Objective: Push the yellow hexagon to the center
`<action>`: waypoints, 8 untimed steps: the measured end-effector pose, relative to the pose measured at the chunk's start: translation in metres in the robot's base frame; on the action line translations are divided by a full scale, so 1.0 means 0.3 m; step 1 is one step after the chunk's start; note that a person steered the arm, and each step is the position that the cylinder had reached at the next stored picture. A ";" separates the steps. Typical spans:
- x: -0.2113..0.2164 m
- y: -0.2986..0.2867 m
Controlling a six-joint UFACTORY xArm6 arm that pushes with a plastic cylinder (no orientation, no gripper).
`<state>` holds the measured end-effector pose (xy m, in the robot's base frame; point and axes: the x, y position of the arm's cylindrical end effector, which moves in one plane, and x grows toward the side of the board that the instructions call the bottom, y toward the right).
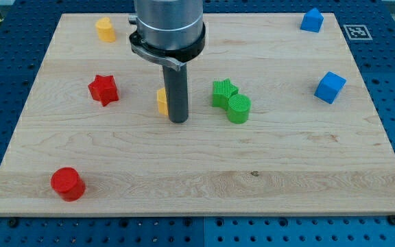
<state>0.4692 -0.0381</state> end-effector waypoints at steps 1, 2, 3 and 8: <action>0.000 0.000; -0.006 0.000; -0.007 0.000; -0.103 0.000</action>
